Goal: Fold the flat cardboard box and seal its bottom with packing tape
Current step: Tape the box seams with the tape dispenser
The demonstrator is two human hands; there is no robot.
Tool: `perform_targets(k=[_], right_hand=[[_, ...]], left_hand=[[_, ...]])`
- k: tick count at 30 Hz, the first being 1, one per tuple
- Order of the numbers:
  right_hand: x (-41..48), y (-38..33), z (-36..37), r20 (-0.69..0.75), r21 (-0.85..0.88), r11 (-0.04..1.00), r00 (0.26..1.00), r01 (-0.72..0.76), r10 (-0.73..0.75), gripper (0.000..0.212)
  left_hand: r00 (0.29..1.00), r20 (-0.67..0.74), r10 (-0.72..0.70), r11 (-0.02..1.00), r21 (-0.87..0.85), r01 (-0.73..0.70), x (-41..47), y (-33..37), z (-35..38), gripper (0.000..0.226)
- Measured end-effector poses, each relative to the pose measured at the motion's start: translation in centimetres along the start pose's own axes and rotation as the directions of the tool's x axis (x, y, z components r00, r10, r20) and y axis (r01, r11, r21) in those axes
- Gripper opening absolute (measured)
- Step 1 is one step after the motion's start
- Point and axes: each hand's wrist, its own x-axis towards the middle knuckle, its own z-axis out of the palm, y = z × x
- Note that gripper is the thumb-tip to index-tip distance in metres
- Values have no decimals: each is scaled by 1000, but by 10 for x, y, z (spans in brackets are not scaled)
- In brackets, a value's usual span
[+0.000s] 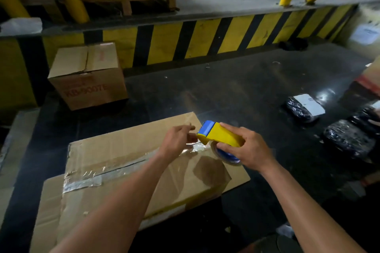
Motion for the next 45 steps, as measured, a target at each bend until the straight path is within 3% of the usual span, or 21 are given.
perform_targets(k=[4,15,24,29,33,39,45], right_hand=[[-11,-14,12,-32,32,999,999,36,-35,64],[-17,-47,22,-97,74,994,992,85,-78,66],[-17,-48,30,-107,70,995,992,71,-64,65],[-13,-45,31,-129,159,986,991,57,-37,65],[-4,-44,35,-114,163,986,993,47,-28,66],[14,-43,47,-129,159,987,992,24,-3,63],[28,-42,55,-164,186,983,986,7,24,70]], left_hand=[[990,136,-41,975,-210,69,-10,15,-15,37],[941,336,-47,875,-441,201,-9,15,-55,25],[908,418,-21,953,-267,145,3,23,-73,25],[882,470,-31,930,-309,198,18,20,-73,32],[917,395,-64,980,-149,133,31,24,-72,29],[961,276,7,991,125,-43,55,32,-72,18],[956,294,-10,990,134,-31,76,39,-82,23]])
